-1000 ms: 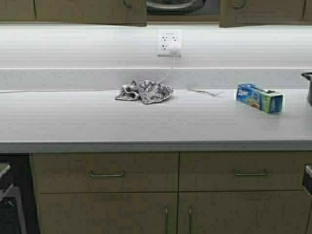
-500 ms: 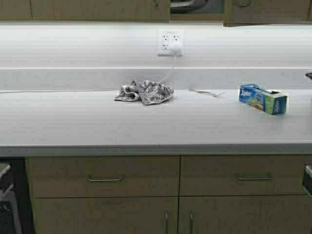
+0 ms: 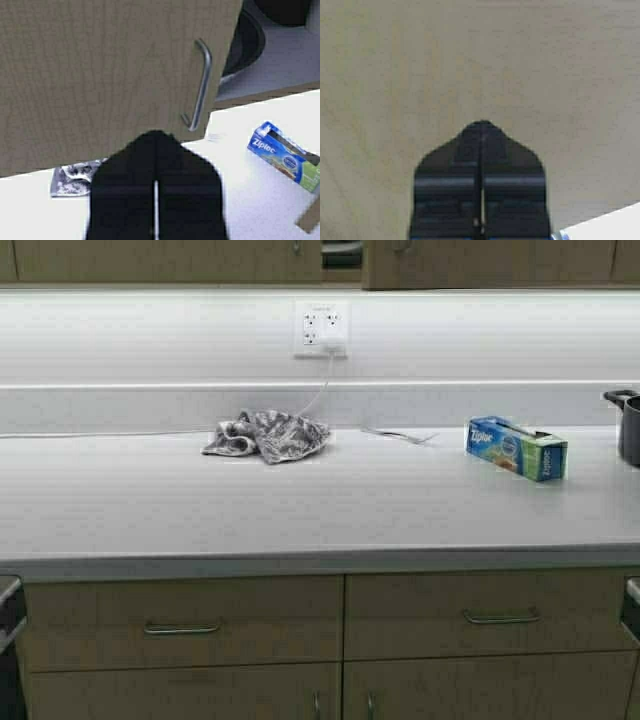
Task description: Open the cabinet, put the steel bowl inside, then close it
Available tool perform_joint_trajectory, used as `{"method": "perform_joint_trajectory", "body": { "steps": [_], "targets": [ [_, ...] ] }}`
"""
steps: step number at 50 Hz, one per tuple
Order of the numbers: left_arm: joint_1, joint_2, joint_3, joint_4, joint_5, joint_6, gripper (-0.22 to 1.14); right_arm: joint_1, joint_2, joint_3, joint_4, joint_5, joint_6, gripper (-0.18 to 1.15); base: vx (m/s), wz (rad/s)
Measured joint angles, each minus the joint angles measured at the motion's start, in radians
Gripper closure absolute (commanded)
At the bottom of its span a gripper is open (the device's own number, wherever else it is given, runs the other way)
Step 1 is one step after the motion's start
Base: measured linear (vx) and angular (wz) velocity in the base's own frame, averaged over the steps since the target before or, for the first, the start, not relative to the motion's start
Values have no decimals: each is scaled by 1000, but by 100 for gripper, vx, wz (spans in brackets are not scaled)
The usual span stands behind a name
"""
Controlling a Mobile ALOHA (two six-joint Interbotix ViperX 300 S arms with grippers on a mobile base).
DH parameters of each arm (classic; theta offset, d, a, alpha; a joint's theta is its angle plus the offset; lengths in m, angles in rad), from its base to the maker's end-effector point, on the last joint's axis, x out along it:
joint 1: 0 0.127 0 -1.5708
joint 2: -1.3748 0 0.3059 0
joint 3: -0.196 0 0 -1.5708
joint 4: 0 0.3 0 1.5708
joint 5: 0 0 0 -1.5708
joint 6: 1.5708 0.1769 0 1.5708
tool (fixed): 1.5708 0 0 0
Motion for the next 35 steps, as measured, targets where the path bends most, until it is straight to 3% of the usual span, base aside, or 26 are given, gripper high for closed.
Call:
{"method": "perform_joint_trajectory", "body": {
  "steps": [22,35],
  "targets": [
    [-26,-46,71,0,-11,-2,87,3,-212,261,0,-15,5,91,9,4],
    [-35,-72,126,-2,-37,-2,87,3,-255,308,-2,-15,5,91,5,4]
  ]
}}
